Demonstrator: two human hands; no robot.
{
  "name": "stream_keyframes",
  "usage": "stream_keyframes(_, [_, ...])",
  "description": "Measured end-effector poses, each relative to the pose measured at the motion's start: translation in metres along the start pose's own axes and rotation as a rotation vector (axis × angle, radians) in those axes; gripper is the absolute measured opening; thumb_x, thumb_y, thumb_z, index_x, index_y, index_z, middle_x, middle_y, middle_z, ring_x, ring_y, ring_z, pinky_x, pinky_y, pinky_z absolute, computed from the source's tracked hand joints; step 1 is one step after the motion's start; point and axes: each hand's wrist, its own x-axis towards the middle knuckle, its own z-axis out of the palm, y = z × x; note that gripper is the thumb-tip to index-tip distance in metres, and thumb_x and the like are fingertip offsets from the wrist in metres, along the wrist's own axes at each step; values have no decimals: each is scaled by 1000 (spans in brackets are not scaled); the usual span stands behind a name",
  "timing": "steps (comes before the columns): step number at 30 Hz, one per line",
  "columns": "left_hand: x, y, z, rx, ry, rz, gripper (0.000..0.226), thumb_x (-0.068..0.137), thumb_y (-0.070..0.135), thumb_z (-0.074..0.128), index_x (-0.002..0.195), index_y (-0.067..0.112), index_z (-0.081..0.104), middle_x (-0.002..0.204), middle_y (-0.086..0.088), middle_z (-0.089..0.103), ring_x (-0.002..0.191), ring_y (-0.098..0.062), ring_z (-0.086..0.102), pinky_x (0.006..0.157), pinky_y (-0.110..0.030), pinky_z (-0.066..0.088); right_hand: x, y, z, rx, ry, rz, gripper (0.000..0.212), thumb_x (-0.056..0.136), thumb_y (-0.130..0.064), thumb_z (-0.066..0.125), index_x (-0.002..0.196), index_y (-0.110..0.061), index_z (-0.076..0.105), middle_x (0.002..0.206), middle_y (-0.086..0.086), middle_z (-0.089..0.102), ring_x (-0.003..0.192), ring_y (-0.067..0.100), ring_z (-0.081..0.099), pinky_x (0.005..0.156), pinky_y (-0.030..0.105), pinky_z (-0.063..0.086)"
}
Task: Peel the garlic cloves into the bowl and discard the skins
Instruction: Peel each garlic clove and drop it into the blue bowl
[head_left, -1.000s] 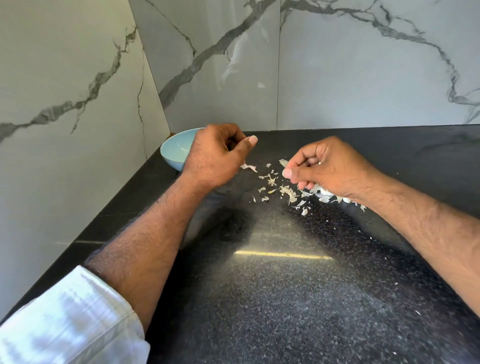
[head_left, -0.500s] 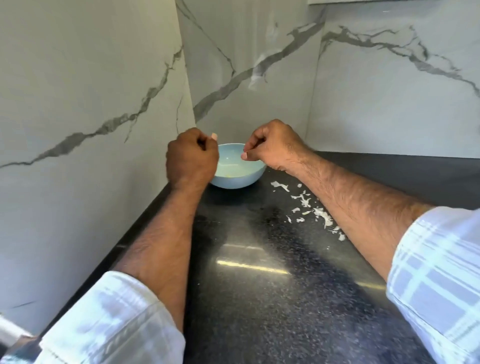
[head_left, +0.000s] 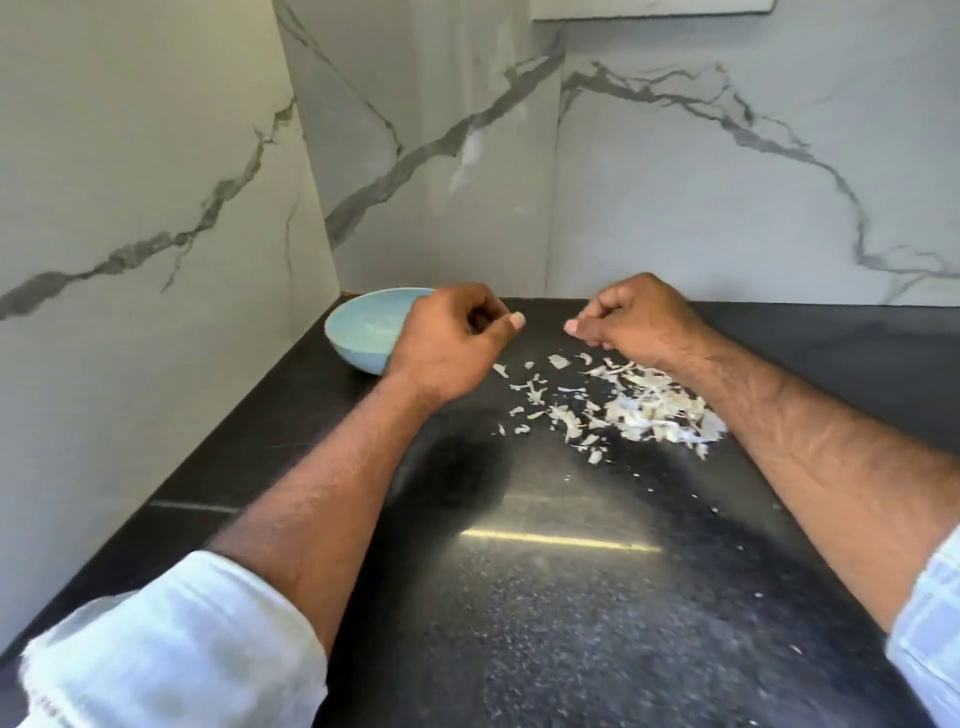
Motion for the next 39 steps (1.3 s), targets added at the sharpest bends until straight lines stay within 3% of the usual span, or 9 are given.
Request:
stream_keyframes(4, [3, 18, 31, -70, -24, -57, 24, 91, 52, 72, 85, 28, 73, 72, 11, 75, 69, -13, 70, 73, -41, 63, -7, 43, -23, -88, 95, -20, 12, 85, -25, 87, 79, -18, 79, 72, -17, 73, 60, -10, 64, 60, 13, 45])
stream_keyframes(8, [-2, 7, 46, 145, 18, -7, 18, 94, 47, 70, 92, 29, 72, 75, 19, 70, 75, -10, 68, 75, -39, 61, 3, 54, -23, -206, 66, -109, 4, 89, -19, 81, 88, -22, 81, 84, -15, 74, 73, -8, 64, 63, 10, 44])
stream_keyframes(15, [-1, 1, 47, 161, 20, 64, 16, 97, 44, 72, 98, 28, 76, 81, 20, 71, 73, 0, 64, 71, -27, 56, 17, 32, 13, -458, -154, -178, 30, 83, -56, 82, 93, -28, 79, 82, -16, 71, 85, 11, 69, 92, 39, 57])
stream_keyframes(20, [0, 0, 44, 149, 19, 42, 15, 98, 44, 72, 97, 30, 76, 81, 21, 71, 68, 4, 61, 64, -19, 46, 14, 30, 21, -397, -142, -180, 12, 86, -32, 86, 89, -26, 75, 80, -16, 66, 80, 8, 66, 81, 32, 59])
stream_keyframes(24, [1, -5, 37, 112, 26, 2, 15, 97, 45, 72, 96, 30, 75, 79, 19, 71, 67, 1, 61, 65, -23, 50, 10, 32, 18, -478, -139, -207, 20, 97, -15, 72, 116, -19, 71, 86, -16, 60, 93, 13, 63, 97, 40, 57])
stream_keyframes(27, [1, -7, 32, 55, 15, -24, 14, 96, 43, 73, 93, 30, 76, 77, 17, 71, 70, -3, 65, 68, -26, 55, 2, 22, 3, -167, -51, -178, 14, 101, -12, 68, 111, -15, 76, 105, -9, 72, 97, 6, 67, 88, 20, 51])
stream_keyframes(29, [1, -6, 30, 23, -3, -31, 14, 96, 43, 74, 92, 29, 77, 76, 16, 71, 72, -3, 66, 70, -26, 56, -9, 11, -9, 206, 4, -78, 6, 95, -15, 76, 99, -18, 79, 99, -9, 77, 82, 0, 68, 73, 11, 50])
stream_keyframes(32, [-1, -3, 26, -8, -31, -35, 14, 96, 42, 75, 91, 29, 77, 75, 16, 72, 71, -2, 66, 70, -26, 56, -28, -6, -8, 619, -56, 68, 8, 89, -11, 80, 97, -10, 78, 81, 3, 76, 68, 10, 61, 64, 25, 50])
stream_keyframes(39, [-16, 1, -7, -65, -63, -18, 17, 98, 38, 74, 87, 26, 77, 73, 11, 76, 62, -2, 63, 61, -19, 47, -44, -22, 11, 682, -169, 5, 19, 87, 4, 78, 105, 0, 75, 96, 23, 78, 81, 25, 70, 75, 32, 57])
